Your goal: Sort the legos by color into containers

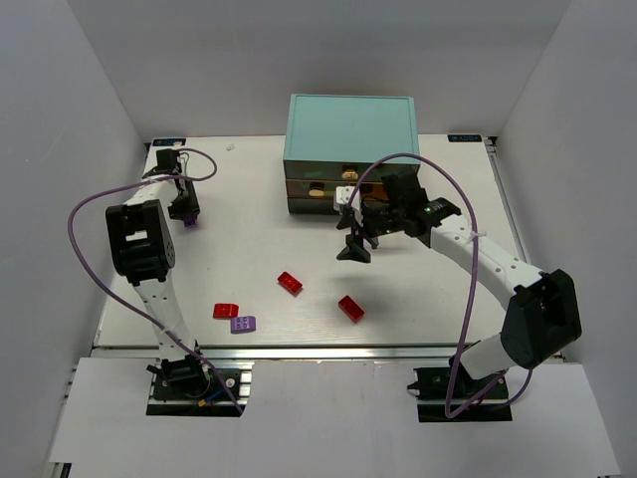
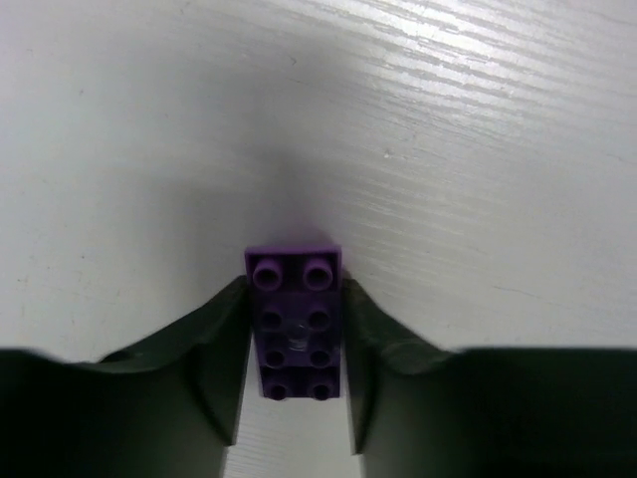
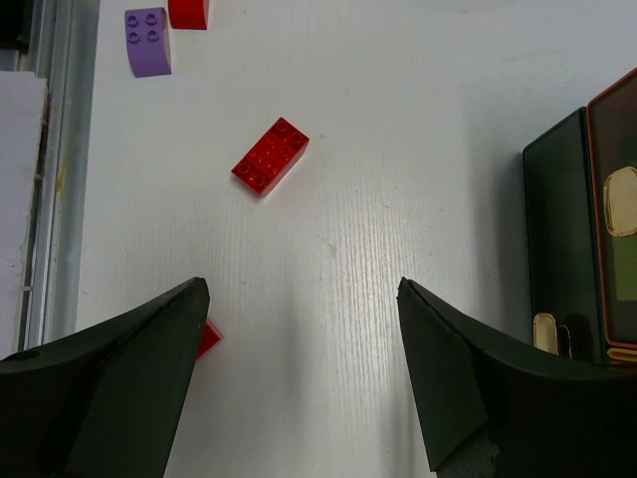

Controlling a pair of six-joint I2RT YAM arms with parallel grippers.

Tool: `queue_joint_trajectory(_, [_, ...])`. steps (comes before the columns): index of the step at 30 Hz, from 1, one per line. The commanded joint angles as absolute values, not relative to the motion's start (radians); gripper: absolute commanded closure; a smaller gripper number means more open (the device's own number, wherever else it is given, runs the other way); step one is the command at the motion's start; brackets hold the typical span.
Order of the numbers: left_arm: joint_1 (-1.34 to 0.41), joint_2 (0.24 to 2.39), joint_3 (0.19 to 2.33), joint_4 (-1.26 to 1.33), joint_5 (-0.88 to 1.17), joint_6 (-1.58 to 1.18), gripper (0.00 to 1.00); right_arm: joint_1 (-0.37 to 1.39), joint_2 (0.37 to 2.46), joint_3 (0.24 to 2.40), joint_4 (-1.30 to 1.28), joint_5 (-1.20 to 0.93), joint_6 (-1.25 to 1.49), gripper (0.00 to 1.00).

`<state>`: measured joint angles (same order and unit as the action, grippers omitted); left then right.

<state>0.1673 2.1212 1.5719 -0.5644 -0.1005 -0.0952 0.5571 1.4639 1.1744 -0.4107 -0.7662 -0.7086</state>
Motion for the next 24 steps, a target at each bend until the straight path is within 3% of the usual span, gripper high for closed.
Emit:
queue_joint_trajectory(1, [0.17,2.12,1.579,-0.565,-0.083,-0.098,0.57,0.549,1.468,1.21,-0.407,-0.755,-0.721,0.18])
queue_joint_trajectory(6, [0.17,2.065,1.531,-0.557,-0.014,-0.13,0.75,0.543,1.459,1.201,-0.385,-0.738,-0.701,0.19])
queue_joint_trajectory(9, [0.144,1.972,1.5,-0.548,0.115,-0.167,0.88,0.545,1.439,1.184,-0.3,-0.674,-0.611,0.2])
queue_joint_trajectory(12, [0.098,1.814,1.399,-0.449,0.345,-0.256,0.92,0.542,1.39,1.12,-0.172,-0.542,-0.499,0.25])
queue_joint_trajectory(13, [0.085,1.768,1.37,-0.418,0.391,-0.277,0.92,0.537,1.365,1.105,-0.1,-0.52,-0.442,0.3])
queue_joint_trajectory(14, [0.069,1.725,1.309,-0.355,0.478,-0.302,0.92,0.529,1.355,1.086,-0.072,-0.47,-0.413,0.49])
queue_joint_trajectory(16, [0.012,1.601,1.25,-0.287,0.564,-0.366,0.92,0.52,1.336,1.074,0.024,-0.399,-0.295,0.76])
queue_joint_trajectory(17, [-0.009,1.565,1.215,-0.244,0.599,-0.38,0.92,0.509,1.332,1.084,0.032,-0.372,-0.27,0.97])
queue_joint_trajectory(24, [-0.198,1.361,1.155,-0.091,0.712,-0.423,0.94,0.443,1.316,1.199,0.051,-0.351,-0.124,1.0])
